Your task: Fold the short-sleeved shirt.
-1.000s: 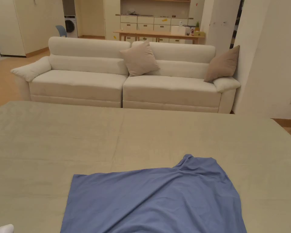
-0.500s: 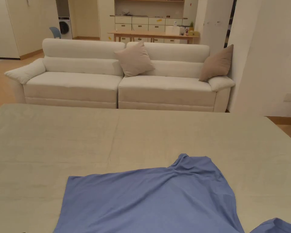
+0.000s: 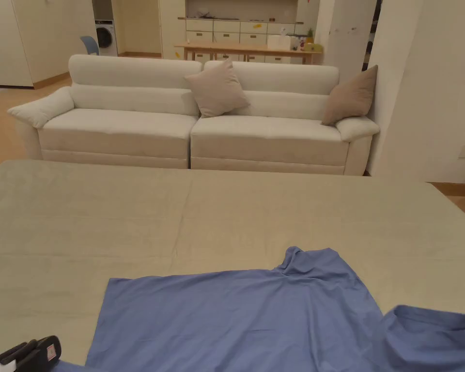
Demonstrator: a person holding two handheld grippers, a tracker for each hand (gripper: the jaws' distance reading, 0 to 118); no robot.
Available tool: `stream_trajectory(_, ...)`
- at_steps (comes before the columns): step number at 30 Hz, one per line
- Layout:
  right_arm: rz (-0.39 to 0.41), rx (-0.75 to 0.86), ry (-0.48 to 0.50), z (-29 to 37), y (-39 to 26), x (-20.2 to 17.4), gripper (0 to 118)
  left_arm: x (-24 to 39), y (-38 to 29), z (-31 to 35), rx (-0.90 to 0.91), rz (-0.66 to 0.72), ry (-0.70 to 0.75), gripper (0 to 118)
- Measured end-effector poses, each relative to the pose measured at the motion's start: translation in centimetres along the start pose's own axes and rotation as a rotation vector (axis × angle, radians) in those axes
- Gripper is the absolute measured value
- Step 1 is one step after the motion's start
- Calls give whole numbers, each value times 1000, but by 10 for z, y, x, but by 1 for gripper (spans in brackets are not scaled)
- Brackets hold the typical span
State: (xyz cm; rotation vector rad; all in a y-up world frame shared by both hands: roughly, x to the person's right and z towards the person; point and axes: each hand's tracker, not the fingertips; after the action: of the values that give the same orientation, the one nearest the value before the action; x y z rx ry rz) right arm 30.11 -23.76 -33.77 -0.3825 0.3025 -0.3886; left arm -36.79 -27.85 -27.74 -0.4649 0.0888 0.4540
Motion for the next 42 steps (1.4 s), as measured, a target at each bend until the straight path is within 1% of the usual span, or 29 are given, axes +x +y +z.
stream_trajectory(1,6,-12,-2,-20,3,3,1,-2,3,-15,-13,0,20,2)
stream_trajectory(2,30,-36,-3,-38,4,-1,1,-4,5,-28,-31,12,42,2)
stream_trajectory(4,32,-79,-20,-76,5,4,1,-7,8,-56,-56,-6,74,2)
stream_trajectory(6,54,-126,-52,-107,3,6,1,-9,10,-80,-91,-39,128,2)
stream_trajectory(9,43,-181,-110,-155,-3,15,1,-16,12,-112,-109,3,161,2)
stream_trajectory(10,36,-194,-129,-170,-5,28,1,-21,12,-122,-117,26,175,2)
stream_trajectory(11,35,-206,-150,-183,-6,32,1,-24,11,-131,-127,39,196,2)
stream_trajectory(12,37,-206,-172,-194,-7,34,1,-28,9,-139,-139,46,215,2)
stream_trajectory(14,30,-238,-199,-215,-12,37,1,-32,2,-157,-196,4,245,2)
stream_trajectory(16,51,-257,-214,-233,-18,35,1,-34,-7,-170,-246,-25,292,2)
stream_trajectory(17,72,-270,-228,-242,-20,33,1,-37,-10,-175,-252,6,291,2)
stream_trajectory(18,68,-279,-233,-247,-23,28,1,-40,-12,-178,-256,30,286,2)
stream_trajectory(22,89,-304,-271,-265,-32,22,1,-37,-20,-184,-272,10,304,3)
stream_trajectory(23,92,-308,-268,-266,-34,22,1,-35,-21,-183,-270,3,308,3)
stream_trajectory(24,101,-311,-266,-267,-35,22,7,-34,-22,-182,-267,-2,307,6)
stream_trajectory(25,134,-320,-292,-266,-36,20,35,-35,-21,-180,-265,-1,302,19)
stream_trajectory(26,169,-300,-335,-262,-38,14,104,-34,-20,-179,-261,2,296,63)
stream_trajectory(27,178,-304,-366,-261,-39,14,116,-33,-18,-178,-262,-8,303,97)
stream_trajectory(28,172,-247,-348,-250,-39,14,109,-31,-16,-171,-264,-24,311,112)
stream_trajectory(29,150,-194,-311,-246,-37,15,108,-28,-14,-159,-234,-62,289,113)
stream_trajectory(31,114,-170,-310,-215,-31,5,113,-18,-8,-129,-102,-146,196,113)
stream_trajectory(33,98,-105,-243,-180,-28,-3,116,-3,-4,-90,-57,-222,190,113)
stream_trajectory(34,109,-78,-224,-152,-22,-13,116,2,-2,-70,-45,-258,190,113)
stream_trajectory(36,167,-20,-203,-107,-24,-26,117,5,-6,-27,30,-295,164,113)
stream_trajectory(37,203,-14,-200,-85,-26,-33,117,8,-8,-6,58,-319,167,113)
stream_trajectory(39,225,-12,-219,-46,-36,-43,117,13,-17,26,71,-374,187,113)
stream_trajectory(40,227,-3,-216,-28,-42,-47,117,14,-23,40,75,-395,212,112)
stream_trajectory(41,223,12,-190,-10,-48,-49,114,16,-29,49,80,-400,207,108)
stream_trajectory(42,207,40,-171,6,-55,-51,108,16,-35,57,68,-419,160,91)
